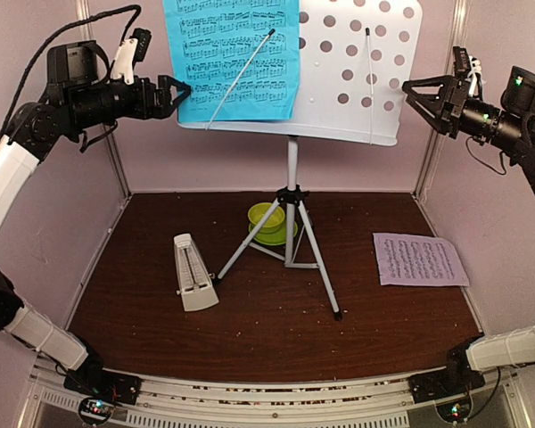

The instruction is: Set up the instrument practice props

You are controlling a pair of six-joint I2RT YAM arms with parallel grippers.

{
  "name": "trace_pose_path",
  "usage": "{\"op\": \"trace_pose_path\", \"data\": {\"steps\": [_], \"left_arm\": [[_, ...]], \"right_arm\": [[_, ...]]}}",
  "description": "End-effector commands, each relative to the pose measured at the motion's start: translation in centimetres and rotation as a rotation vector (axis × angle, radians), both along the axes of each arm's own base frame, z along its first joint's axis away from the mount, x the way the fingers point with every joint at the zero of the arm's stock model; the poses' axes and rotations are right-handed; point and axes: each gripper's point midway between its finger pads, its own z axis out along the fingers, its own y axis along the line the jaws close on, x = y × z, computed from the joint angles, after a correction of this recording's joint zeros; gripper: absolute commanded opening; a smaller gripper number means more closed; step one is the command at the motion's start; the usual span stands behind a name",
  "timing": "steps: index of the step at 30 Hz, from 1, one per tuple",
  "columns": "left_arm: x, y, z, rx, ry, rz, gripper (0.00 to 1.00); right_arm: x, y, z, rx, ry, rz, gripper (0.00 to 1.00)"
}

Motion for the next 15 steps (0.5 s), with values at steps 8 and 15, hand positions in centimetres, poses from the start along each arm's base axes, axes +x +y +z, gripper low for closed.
{"op": "trace_pose_path", "data": {"steps": [8,15], "left_arm": [[-4.6,2.5,4.0,-0.133,-0.131,-0.049,0.98],[-4.1,6.1,0.2,-0.207,-0.032,0.085,0.98]], "right_arm": [[-1.3,-2.0,0.8,0.038,-0.032,-0.027,0.57],[0.0,-6.1,-2.7,0.041,0.06,-0.202,0.68]]}}
